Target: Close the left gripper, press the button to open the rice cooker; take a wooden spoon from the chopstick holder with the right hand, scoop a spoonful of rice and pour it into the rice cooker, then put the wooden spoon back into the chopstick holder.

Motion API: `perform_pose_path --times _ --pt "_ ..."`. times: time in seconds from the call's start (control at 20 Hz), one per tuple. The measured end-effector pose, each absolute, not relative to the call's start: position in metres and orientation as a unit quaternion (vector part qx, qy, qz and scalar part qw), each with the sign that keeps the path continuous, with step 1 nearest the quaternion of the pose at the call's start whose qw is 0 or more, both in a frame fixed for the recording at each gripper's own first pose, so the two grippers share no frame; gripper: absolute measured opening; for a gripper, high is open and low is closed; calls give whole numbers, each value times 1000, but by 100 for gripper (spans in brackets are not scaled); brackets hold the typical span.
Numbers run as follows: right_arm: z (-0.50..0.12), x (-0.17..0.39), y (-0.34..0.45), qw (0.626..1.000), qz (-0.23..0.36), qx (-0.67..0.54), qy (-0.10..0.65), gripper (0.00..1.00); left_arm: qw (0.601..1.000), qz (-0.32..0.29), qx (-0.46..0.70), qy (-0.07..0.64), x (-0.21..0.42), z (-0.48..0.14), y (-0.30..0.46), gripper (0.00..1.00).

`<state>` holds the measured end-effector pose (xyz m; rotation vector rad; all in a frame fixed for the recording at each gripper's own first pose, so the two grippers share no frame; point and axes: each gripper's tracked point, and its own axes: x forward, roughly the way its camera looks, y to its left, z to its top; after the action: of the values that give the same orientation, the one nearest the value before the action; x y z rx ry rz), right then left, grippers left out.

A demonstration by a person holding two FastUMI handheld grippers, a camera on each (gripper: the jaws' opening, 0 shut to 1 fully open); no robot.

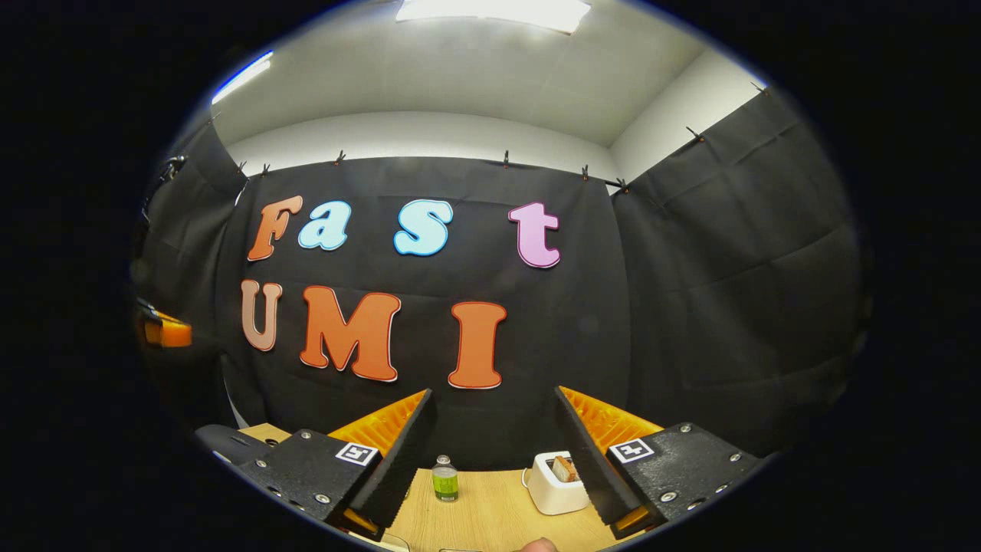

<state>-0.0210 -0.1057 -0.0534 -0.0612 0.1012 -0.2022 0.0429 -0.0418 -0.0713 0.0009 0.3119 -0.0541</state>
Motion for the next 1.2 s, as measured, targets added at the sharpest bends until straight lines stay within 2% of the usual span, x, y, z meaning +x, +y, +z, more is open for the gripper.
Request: perform_pose_path --times 0.05,0.4,0.45,0.5,0.55,0.6,0.65,0.8,0.85,0.9,1.05,1.1,1.2 --pt "-55 -22 -107 993 -102 -32 51 94 980 -33 -2 197 42 -98 -46 5" --pt "-62 -27 -115 991 -112 -36 61 94 927 -29 -45 372 26 -181 -36 5" --pt "-64 -27 -116 991 -113 -37 63 94 917 -24 -51 394 23 -191 -34 0" --pt "-66 -29 -118 991 -115 -38 65 94 907 -22 -58 416 19 -201 -32 5" --pt "-68 -31 -119 990 -114 -38 68 94 896 -20 -68 438 15 -209 -30 5" --pt "-70 -32 -119 990 -114 -38 71 94 883 -14 -73 463 10 -219 -26 0" --pt "-72 -33 -118 990 -113 -40 75 94 870 -8 -80 486 6 -229 -20 5" --pt "-78 -37 -119 989 -113 -46 85 94 839 2 -101 535 -4 -255 -12 5" --pt "-77 -39 -120 989 -115 -47 83 94 828 4 -107 551 -9 -263 -11 0" --pt "-75 -41 -121 989 -116 -48 81 94 817 7 -114 565 -11 -270 -10 5" --pt "-78 -44 -122 988 -118 -49 82 94 789 21 -127 601 -20 -293 -3 5" --pt "-80 -44 -123 988 -120 -50 84 97 778 31 -134 613 -22 -300 0 5" --pt "-82 -47 -125 987 -123 -51 88 94 755 38 -151 636 -30 -313 3 5"
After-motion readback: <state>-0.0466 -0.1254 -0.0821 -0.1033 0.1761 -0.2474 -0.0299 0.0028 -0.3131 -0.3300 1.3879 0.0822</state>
